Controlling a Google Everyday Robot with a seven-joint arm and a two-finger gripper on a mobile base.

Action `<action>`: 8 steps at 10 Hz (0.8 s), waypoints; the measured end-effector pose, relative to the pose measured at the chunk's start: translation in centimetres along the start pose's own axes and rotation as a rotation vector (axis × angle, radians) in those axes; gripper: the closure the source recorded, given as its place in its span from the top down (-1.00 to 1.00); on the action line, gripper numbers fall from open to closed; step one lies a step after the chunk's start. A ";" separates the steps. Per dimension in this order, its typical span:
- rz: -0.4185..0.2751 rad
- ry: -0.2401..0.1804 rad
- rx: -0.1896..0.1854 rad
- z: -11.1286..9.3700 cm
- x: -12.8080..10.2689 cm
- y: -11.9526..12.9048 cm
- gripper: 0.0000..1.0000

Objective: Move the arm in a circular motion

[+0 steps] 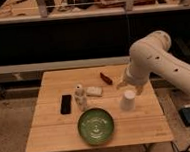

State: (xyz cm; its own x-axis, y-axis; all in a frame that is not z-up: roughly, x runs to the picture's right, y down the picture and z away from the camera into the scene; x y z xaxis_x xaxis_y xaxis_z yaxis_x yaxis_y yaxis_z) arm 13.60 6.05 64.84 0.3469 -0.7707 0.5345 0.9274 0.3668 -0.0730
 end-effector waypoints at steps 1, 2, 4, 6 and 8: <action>-0.040 -0.039 0.035 1.5 -0.6 -2.2 0.20; -0.090 -0.068 0.079 2.9 -0.5 -4.9 0.20; -0.182 -0.086 0.164 5.1 1.7 -10.1 0.20; -0.254 -0.066 0.222 6.3 5.7 -13.7 0.20; -0.283 -0.030 0.245 7.0 9.6 -15.0 0.20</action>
State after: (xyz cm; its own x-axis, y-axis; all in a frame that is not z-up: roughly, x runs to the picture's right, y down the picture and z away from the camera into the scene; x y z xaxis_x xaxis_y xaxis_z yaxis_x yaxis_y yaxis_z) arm 2.01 -3.22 77.02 0.0739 -0.8452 0.5293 0.9238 0.2579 0.2829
